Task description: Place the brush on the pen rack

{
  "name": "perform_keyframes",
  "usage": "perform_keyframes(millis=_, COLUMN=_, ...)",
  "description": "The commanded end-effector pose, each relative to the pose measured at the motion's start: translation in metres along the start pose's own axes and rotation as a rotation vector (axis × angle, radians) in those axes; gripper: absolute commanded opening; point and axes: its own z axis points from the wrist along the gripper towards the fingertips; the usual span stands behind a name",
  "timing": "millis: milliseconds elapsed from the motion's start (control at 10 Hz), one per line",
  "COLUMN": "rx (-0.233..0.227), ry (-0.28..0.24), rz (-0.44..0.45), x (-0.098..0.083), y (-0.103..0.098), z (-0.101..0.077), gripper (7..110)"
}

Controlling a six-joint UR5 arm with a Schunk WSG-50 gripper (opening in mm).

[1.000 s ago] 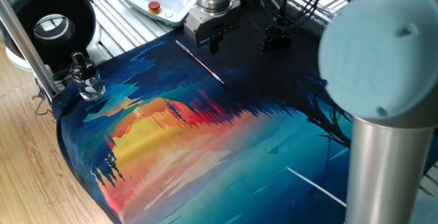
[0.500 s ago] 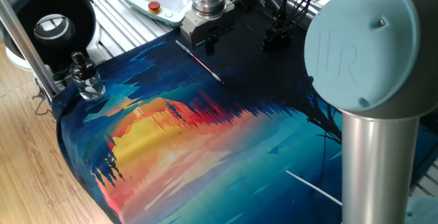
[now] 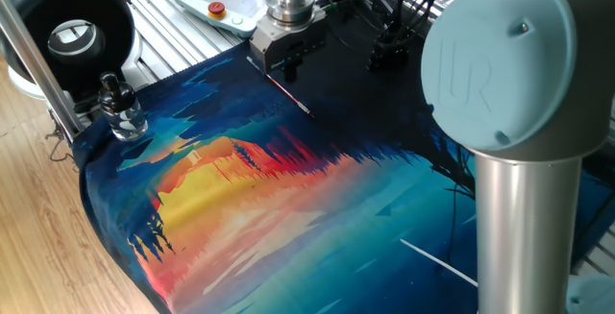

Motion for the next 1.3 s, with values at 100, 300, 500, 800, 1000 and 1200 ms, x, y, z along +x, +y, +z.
perform_keyframes(millis=100, rx=-0.017, ry=0.045, rz=-0.006, x=0.006, y=0.005, z=0.016, gripper=7)
perform_keyframes(millis=300, rx=-0.021, ry=0.065, rz=-0.016, x=0.013, y=0.005, z=0.022, gripper=22)
perform_keyframes(millis=500, rx=-0.021, ry=0.071, rz=-0.022, x=0.014, y=0.004, z=0.023, gripper=22)
perform_keyframes(millis=800, rx=-0.018, ry=0.066, rz=-0.02, x=0.012, y=0.003, z=0.023, gripper=22)
perform_keyframes(millis=1000, rx=-0.018, ry=0.046, rz=-0.021, x=0.007, y=0.002, z=0.025, gripper=22)
perform_keyframes(millis=1200, rx=-0.019, ry=0.019, rz=-0.02, x=-0.001, y=0.002, z=0.025, gripper=22)
